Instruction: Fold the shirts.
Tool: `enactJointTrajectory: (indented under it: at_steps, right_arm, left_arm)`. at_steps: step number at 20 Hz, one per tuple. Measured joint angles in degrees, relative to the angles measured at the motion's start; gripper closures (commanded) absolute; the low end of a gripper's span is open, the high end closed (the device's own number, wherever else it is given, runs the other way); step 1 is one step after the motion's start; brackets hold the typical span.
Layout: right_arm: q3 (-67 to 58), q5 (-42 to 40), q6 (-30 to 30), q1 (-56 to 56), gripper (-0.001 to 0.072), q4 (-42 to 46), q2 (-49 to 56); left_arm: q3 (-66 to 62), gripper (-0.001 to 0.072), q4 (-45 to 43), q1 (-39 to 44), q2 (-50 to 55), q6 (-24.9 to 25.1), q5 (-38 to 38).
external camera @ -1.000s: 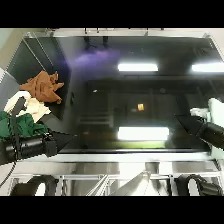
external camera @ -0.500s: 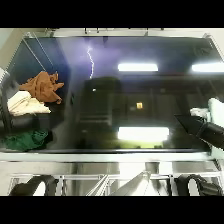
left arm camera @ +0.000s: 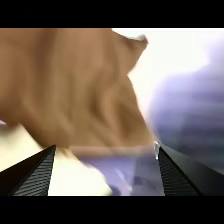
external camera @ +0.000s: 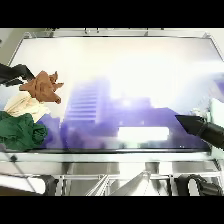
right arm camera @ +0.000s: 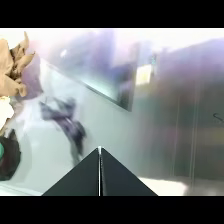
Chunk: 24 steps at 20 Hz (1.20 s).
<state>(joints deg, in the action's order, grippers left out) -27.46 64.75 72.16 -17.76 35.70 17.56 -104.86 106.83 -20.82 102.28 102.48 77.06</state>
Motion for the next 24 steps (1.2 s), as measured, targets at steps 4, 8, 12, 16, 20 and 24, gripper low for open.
enactJointTrajectory:
  at_steps: [4,8,12,16,20,24]
  right_arm:
    - [0.0,-0.3,0.0,0.0,0.0695,0.0,0.0]
    - [0.0,-0.4,0.0,0.0,0.0694,0.0,0.0]
    - [0.0,-0.4,0.0,0.0,0.0695,0.0,0.0]
    - [0.0,-0.5,0.0,0.0,0.0694,0.0,0.0]
    - [0.0,-0.5,0.0,0.0,0.0694,-0.2,0.0]
    - [0.0,-0.2,0.0,0.0,0.0693,-2.0,0.0]
  left_arm:
    - [-10.0,0.0012,-5.1,0.2,15.0,-0.9,-0.5]
    - [-11.4,0.068,-7.2,1.9,20.1,-1.1,-2.9]
    - [-13.5,0.068,-1.2,4.2,19.1,0.5,0.4]
    - [-14.3,0.068,19.3,7.7,10.2,4.5,4.4]
    - [-10.0,0.068,32.7,16.8,-1.7,7.4,9.6]
    - [-1.1,0.068,36.6,29.2,-9.0,8.6,11.0]
